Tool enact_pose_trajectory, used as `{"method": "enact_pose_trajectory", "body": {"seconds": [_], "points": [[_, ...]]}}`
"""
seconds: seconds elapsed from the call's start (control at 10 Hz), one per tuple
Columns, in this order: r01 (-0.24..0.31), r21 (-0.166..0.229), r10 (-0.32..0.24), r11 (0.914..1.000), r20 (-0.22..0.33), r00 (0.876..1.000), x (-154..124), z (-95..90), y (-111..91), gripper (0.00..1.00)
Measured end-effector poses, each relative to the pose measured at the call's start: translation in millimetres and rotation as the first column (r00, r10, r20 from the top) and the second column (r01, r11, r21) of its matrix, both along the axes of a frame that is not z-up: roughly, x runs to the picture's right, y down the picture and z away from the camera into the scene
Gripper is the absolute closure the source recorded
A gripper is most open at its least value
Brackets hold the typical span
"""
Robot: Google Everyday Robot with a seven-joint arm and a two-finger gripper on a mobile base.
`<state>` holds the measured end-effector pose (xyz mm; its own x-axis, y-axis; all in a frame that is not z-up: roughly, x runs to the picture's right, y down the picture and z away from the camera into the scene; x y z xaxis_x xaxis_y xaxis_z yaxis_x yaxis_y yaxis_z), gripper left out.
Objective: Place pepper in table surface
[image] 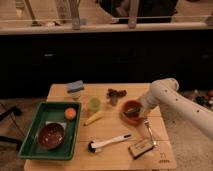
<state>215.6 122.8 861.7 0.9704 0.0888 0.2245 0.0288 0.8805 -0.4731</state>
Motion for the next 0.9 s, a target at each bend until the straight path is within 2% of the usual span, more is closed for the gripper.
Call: {"method": "enact_pose_trajectory", "body": {"seconds": [0.4, 0.6, 0.8, 0.9], "points": [[0.022, -0.022, -0.022, 0.9995, 0.007, 1.000, -8.8, 8.5, 5.2, 0.35], [0.035, -0.034, -0.034, 0.9988, 0.013, 0.999, -18.6, 14.5, 6.8, 0.47], [0.032, -0.041, -0.031, 0.9987, 0.021, 0.999, -23.2, 17.4, 7.4, 0.70], [0.031, -0.041, -0.030, 0.9987, 0.027, 0.999, -24.0, 17.6, 7.2, 0.77]]}}
